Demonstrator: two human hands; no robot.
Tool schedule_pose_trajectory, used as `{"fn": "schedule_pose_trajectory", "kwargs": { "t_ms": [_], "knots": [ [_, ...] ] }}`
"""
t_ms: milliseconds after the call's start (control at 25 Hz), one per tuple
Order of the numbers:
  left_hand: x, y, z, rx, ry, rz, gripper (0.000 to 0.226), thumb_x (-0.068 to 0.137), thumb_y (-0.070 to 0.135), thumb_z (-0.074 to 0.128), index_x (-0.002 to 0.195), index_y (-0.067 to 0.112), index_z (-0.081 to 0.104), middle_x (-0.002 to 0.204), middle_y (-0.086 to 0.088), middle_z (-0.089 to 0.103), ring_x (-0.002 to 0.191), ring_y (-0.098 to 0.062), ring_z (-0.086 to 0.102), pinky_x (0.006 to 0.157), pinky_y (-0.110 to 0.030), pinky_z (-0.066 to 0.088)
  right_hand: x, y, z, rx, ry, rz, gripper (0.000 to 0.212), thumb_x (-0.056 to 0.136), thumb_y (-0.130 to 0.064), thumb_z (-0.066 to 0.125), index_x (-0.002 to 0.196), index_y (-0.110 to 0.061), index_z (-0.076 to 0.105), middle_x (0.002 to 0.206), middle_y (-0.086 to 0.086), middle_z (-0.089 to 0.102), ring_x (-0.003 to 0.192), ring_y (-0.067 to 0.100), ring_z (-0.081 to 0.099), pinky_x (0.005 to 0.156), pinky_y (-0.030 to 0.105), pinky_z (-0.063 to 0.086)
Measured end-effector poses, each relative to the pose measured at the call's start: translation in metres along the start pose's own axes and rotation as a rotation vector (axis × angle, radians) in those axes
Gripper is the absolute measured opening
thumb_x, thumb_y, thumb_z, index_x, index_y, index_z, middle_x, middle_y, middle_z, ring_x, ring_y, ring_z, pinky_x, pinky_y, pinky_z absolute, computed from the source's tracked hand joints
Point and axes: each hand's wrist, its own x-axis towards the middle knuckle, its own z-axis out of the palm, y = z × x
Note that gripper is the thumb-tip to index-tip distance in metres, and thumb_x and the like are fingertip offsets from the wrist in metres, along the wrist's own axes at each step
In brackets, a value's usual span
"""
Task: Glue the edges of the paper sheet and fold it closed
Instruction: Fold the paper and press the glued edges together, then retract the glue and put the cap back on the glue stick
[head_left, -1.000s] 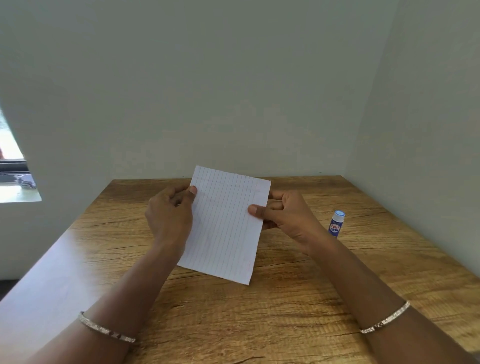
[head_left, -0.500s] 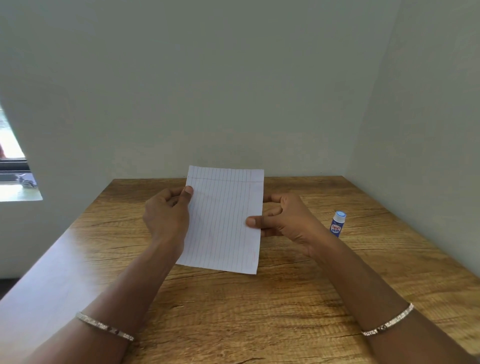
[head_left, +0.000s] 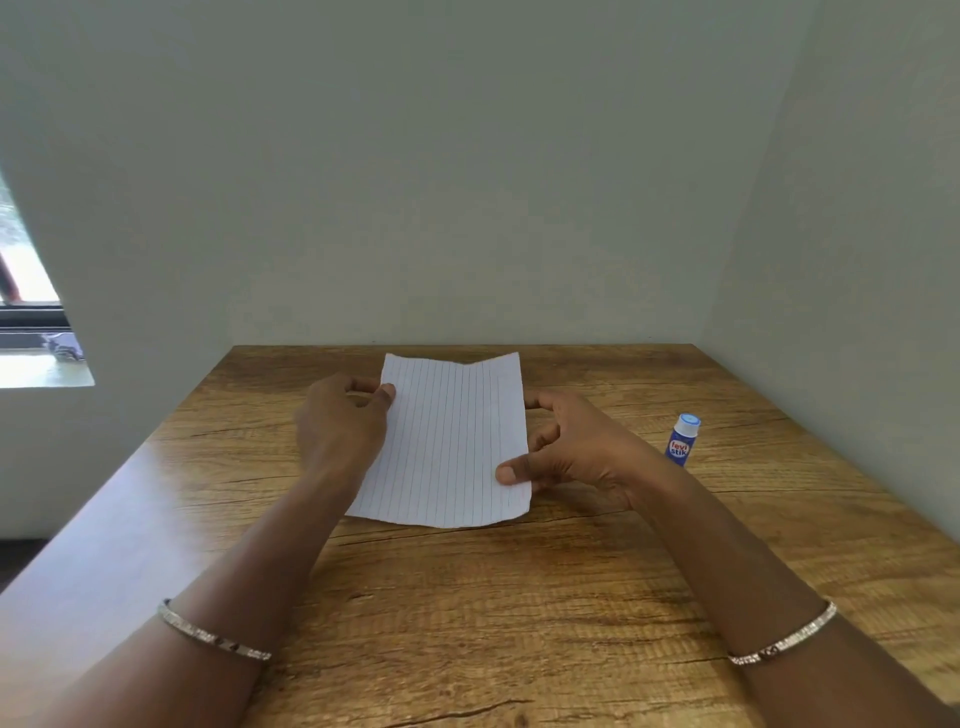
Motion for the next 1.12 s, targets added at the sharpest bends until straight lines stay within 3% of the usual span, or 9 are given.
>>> {"fn": "schedule_pose_trajectory", "kwargs": {
  "t_ms": [200,280,360,480,560,640,800,920,1120],
  "knots": [
    [0.003,-0.008,-0.004,0.266,-0.078,0.119,0.012,0.088,0.032,0.071,0.091,0.021,0.074,0.097,0.001,0.072,0.087,-0.02,0.066,0.068,-0.035,0.048,0.003,0.006,0.004,-0.038,-0.038,0.012,0.087,0.066,0.003,0.09,0.141,-0.015,0.052,0.079,0.004,0.076,0.083,0.029,0.077,0.074,0.043,0.063],
    [0.002,-0.009,-0.003,0.337,-0.094,0.151,0.012,0.085,0.032,0.074,0.089,0.021,0.073,0.096,0.001,0.071,0.085,-0.019,0.064,0.064,-0.033,0.046,0.002,0.003,0.003,-0.196,-0.037,-0.008,0.082,0.067,-0.007,0.092,0.14,-0.019,0.055,0.091,0.002,0.078,0.078,0.02,0.078,0.065,0.035,0.063],
    [0.003,-0.012,-0.001,0.389,-0.111,0.177,0.013,0.084,0.031,0.075,0.091,0.02,0.073,0.098,0.0,0.071,0.086,-0.02,0.064,0.063,-0.033,0.047,-0.002,-0.002,0.006,-0.371,-0.023,-0.02,0.077,0.069,-0.019,0.092,0.137,-0.022,0.057,0.087,-0.008,0.073,0.063,0.006,0.072,0.051,0.021,0.054],
    [0.005,-0.015,0.001,0.439,-0.112,0.202,0.029,0.084,0.036,0.075,0.107,0.02,0.068,0.105,-0.004,0.07,0.094,-0.025,0.066,0.068,-0.037,0.051,-0.008,-0.009,0.011,-0.575,0.037,-0.032,0.077,0.067,-0.036,0.092,0.135,-0.025,0.059,0.083,-0.016,0.065,0.068,0.001,0.059,0.053,0.017,0.044],
    [0.003,-0.013,0.001,0.446,-0.082,0.24,0.034,0.086,0.039,0.072,0.114,0.02,0.064,0.106,-0.004,0.069,0.097,-0.026,0.065,0.068,-0.037,0.048,-0.011,-0.013,0.009,-0.692,0.185,-0.099,0.075,0.065,-0.048,0.09,0.131,-0.025,0.063,0.08,-0.017,0.061,0.069,0.0,0.052,0.058,0.019,0.039],
    [-0.001,-0.006,0.002,0.4,-0.048,0.367,0.024,0.09,0.036,0.068,0.108,0.02,0.066,0.098,0.0,0.069,0.091,-0.021,0.063,0.068,-0.034,0.043,-0.014,-0.019,0.0,-0.559,0.434,-0.226,0.067,0.066,-0.053,0.087,0.122,-0.024,0.067,0.067,-0.016,0.055,0.061,-0.001,0.05,0.062,0.02,0.041],
    [-0.01,0.004,0.008,0.356,-0.137,0.67,0.004,0.091,0.027,0.067,0.094,0.026,0.069,0.084,0.011,0.067,0.079,-0.011,0.056,0.071,-0.03,0.04,-0.03,-0.025,-0.046,-0.414,0.864,-0.423,0.02,0.08,-0.041,0.08,0.092,-0.026,0.075,0.058,-0.012,0.059,0.052,-0.002,0.054,0.06,0.017,0.043],
    [-0.015,0.006,0.014,0.355,-0.163,0.793,0.006,0.09,0.027,0.068,0.095,0.027,0.071,0.084,0.012,0.07,0.081,-0.009,0.052,0.071,-0.03,0.04,-0.053,-0.013,-0.087,-0.286,0.817,-0.35,0.025,0.074,-0.042,0.085,0.091,-0.026,0.077,0.072,-0.008,0.067,0.061,-0.003,0.057,0.063,0.013,0.045],
    [-0.022,0.011,0.017,0.321,-0.167,0.89,0.005,0.087,0.024,0.071,0.092,0.026,0.073,0.085,0.011,0.073,0.08,-0.012,0.057,0.075,-0.039,0.047,-0.074,0.021,-0.113,-0.238,0.538,-0.109,0.055,0.061,-0.039,0.094,0.11,-0.031,0.071,0.103,-0.006,0.069,0.092,0.012,0.064,0.084,0.029,0.054]
  ]
}}
